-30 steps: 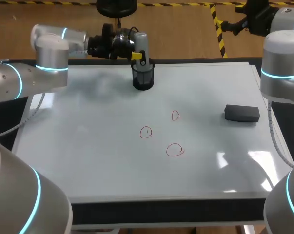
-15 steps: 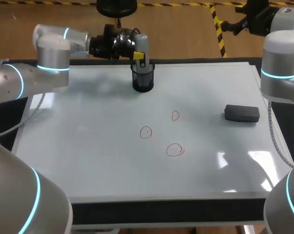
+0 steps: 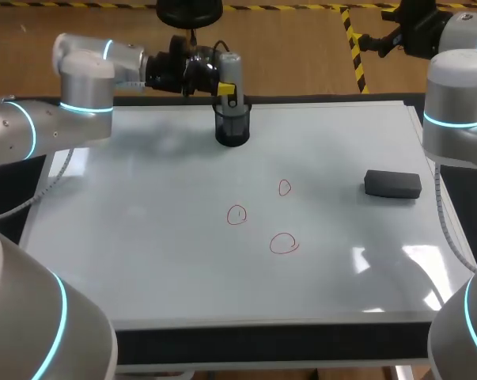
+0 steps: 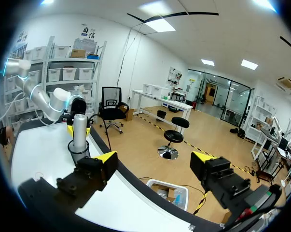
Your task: Pick up the inspection probe, press it on each red-marked spot on the whiteboard one by one, put down the probe, pick up the eraser, and wipe off all the red marks.
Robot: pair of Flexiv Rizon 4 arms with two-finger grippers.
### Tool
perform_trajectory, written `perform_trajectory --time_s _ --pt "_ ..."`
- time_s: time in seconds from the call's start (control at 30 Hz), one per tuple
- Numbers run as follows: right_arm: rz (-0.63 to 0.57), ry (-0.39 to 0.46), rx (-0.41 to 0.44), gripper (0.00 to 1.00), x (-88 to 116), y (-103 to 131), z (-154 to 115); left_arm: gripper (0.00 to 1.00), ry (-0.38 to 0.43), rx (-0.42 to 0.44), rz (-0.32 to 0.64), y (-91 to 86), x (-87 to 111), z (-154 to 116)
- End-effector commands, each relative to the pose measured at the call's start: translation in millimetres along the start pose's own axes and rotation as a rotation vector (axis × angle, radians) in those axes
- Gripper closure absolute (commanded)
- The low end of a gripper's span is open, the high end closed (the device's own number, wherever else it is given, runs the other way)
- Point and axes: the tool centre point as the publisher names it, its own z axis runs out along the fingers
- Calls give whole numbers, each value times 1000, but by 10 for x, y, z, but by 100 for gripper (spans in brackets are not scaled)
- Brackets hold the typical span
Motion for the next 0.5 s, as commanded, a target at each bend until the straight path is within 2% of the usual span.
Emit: perform_trajectory --time_s 0.03,0.37,0.5 --pt "0 0 0 0 0 0 0 100 -3 3 30 -57 120 -8" --pt "0 0 0 0 0 0 0 100 -41 -66 114 -108 214 -23" --pt "0 0 0 0 0 0 0 100 -62 -69 137 -132 250 -45"
